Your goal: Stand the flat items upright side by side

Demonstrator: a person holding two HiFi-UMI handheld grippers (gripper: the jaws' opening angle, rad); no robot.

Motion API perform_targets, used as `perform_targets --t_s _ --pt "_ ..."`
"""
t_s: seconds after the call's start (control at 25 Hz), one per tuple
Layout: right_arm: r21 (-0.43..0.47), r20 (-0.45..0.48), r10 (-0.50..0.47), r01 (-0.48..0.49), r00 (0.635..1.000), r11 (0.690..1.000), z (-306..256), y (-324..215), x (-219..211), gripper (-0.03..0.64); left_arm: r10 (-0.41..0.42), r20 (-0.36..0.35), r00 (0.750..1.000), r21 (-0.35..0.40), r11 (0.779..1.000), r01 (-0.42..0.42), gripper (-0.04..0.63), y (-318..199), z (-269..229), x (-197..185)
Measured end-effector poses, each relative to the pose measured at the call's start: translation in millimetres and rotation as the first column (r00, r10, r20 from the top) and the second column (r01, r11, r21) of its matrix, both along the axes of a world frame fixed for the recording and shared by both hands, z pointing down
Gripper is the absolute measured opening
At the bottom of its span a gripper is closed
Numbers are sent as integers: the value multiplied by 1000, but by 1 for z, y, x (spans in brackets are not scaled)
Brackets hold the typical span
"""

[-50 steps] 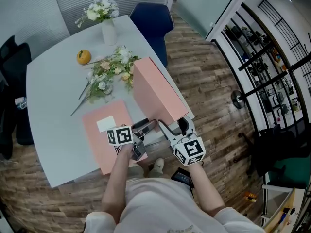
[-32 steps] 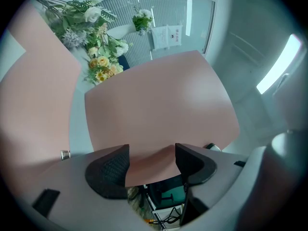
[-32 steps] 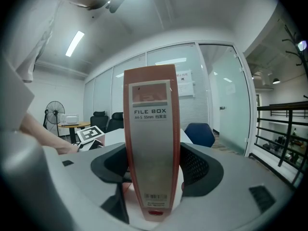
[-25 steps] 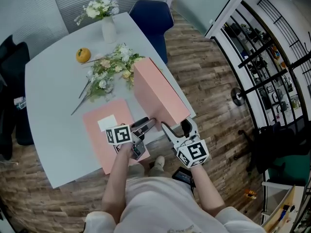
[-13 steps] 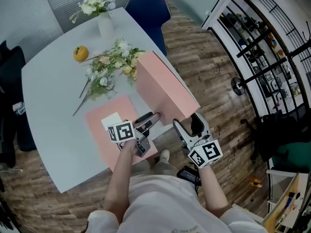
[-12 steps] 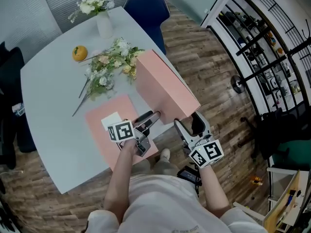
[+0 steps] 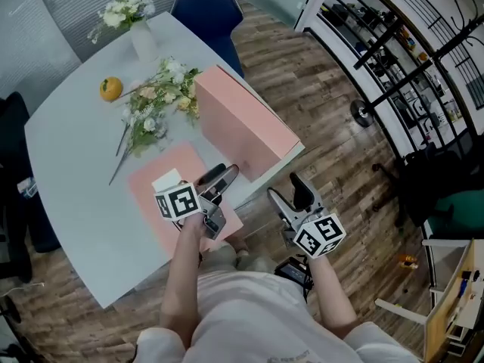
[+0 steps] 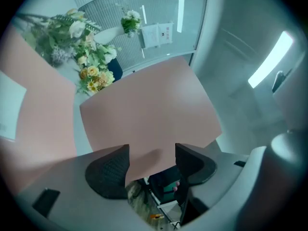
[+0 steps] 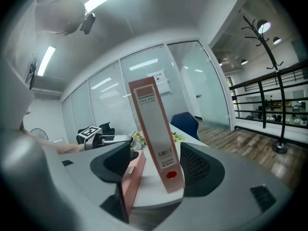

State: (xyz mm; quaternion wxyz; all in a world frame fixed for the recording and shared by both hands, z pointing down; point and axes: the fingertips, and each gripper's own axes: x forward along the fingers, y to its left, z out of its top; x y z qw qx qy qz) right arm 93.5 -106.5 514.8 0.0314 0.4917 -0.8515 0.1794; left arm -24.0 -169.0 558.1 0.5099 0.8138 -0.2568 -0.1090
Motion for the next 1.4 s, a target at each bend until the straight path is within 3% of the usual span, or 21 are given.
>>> perform_targets --t_s 0.12,0.28,0.44,0.6,0.76,1.12,1.32,1.4 --pt "-61 58 0 3 998 998 15 12 -1 321 -3 98 995 29 1000 0 287 8 2 -8" --pt "-165 119 -33 53 992 985 43 33 -16 321 -48 159 986 59 998 39 287 19 -3 -23" --pt "-280 199 -55 111 978 954 72 57 -33 321 -46 291 956 76 997 25 287 45 4 -40" --pt "-362 276 -57 158 960 919 92 73 -51 321 -43 460 887 83 997 5 287 72 21 -65" --pt "-429 320 -64 205 945 880 110 82 -70 321 -31 621 783 76 997 -21 287 97 41 -91" --pt "-533 414 -9 250 910 808 146 92 -98 330 -50 797 602 68 998 -7 287 136 63 -142" --pt "-558 459 20 271 888 785 154 92 -109 334 -39 824 565 48 999 0 287 147 75 -153" --pt "-563 473 29 277 880 779 157 90 -112 334 -28 823 567 39 999 -7 287 150 80 -149"
